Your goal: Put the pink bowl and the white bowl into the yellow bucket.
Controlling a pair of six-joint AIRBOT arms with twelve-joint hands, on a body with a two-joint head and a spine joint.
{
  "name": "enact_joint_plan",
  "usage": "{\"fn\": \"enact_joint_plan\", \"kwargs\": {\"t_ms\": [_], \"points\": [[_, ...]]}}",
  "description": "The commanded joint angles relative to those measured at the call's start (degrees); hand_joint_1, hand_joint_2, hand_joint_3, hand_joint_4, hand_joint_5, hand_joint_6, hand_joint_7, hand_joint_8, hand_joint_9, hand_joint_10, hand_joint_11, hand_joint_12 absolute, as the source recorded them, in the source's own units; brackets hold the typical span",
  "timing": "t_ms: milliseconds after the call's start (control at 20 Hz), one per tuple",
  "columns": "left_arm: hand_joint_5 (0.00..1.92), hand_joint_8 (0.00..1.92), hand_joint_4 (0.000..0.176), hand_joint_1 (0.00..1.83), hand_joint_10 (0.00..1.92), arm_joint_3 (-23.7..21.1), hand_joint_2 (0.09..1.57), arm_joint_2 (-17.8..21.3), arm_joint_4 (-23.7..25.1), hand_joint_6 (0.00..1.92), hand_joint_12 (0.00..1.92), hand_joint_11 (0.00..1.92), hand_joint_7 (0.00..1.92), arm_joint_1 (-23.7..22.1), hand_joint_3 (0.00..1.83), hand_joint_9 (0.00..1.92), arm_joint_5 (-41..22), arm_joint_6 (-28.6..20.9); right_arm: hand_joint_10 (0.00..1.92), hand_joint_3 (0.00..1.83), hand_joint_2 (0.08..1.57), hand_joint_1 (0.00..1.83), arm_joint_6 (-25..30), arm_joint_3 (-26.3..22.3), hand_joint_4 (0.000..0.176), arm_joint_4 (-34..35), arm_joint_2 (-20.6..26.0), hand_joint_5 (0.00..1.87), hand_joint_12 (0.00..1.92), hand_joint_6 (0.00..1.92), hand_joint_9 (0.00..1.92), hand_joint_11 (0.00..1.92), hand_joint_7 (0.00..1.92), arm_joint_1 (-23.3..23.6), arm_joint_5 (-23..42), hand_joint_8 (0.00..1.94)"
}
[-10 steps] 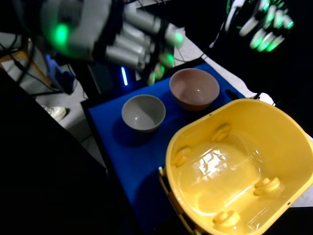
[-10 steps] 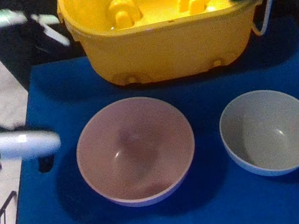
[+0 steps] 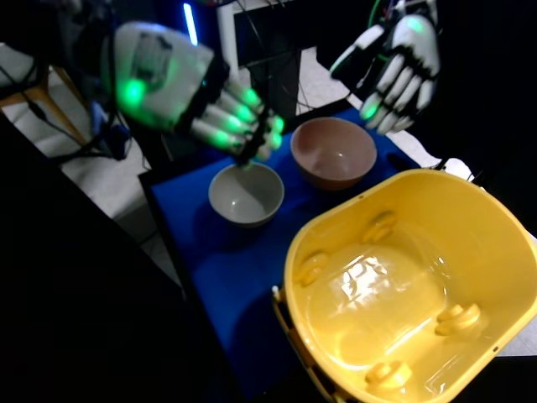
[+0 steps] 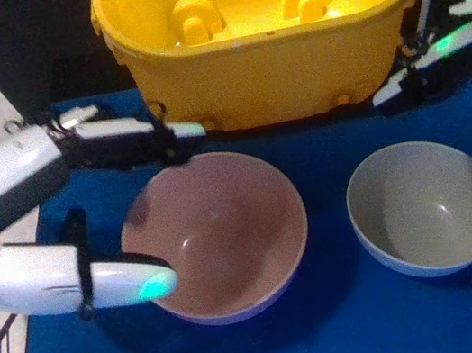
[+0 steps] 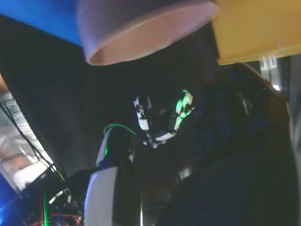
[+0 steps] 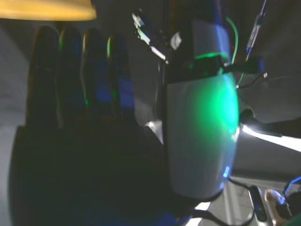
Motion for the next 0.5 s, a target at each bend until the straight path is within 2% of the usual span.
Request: {"fn": "enact_joint_plan", "kwargs": {"t_ms": [0,150,200,250,350,450], "points": [[0.5,0.02,0.0,0.79,0.04,0.1,0.97,-0.7,-0.9,0.02,1.57,0.0,0.59,-0.8,0.0,0.5,-5.0,-0.8,0.89,0.01,0.91,0.67,0.2,-0.3,0.0,0.7,0.1,0.5,1.31,0.11,0.15,0.0,0.54,0.4,4.3,0.02],[0.48,0.01,0.0,0.81,0.06,0.7,0.99,-3.4,0.4,0.01,1.7,0.0,0.56,-0.8,0.0,0.47,-2.2,-1.1,0.83,0.01,0.94,0.62,0.2,-0.7,0.0,0.8,0.1,0.47,1.24,0.13,0.16,0.0,0.53,-1.5,2.6,0.01],[0.48,0.01,0.0,0.83,0.05,1.0,0.99,-4.5,0.6,0.0,1.71,0.0,0.56,-0.7,0.0,0.44,-1.2,-1.4,0.89,0.0,0.92,0.76,0.2,-0.8,0.0,1.0,0.0,0.37,1.31,0.26,0.03,0.0,0.46,-2.8,2.5,0.0],[0.47,0.0,0.0,0.85,0.05,1.4,1.0,-5.5,0.7,0.0,1.66,0.0,0.55,-0.4,0.0,0.43,-0.6,-1.6,0.88,0.0,0.91,0.8,0.2,-0.9,0.0,1.3,-0.2,0.32,1.36,0.38,0.02,0.0,0.44,-4.2,2.5,0.0],[0.46,0.0,0.0,0.85,0.07,2.5,1.01,-7.5,0.7,0.0,1.69,0.0,0.55,0.1,0.0,0.42,0.9,-1.7,0.86,0.01,0.93,0.82,0.2,-0.6,0.0,1.6,-1.2,0.33,1.33,0.4,0.08,0.0,0.48,-6.6,2.5,0.02],[0.45,0.0,0.0,0.84,0.08,3.8,1.02,-9.3,0.6,0.0,1.64,0.0,0.53,0.3,0.01,0.39,1.5,-1.7,0.82,0.01,0.95,0.76,0.2,0.5,0.0,2.3,-3.0,0.31,1.3,0.4,0.08,0.0,0.45,-7.7,2.4,0.01]]}}
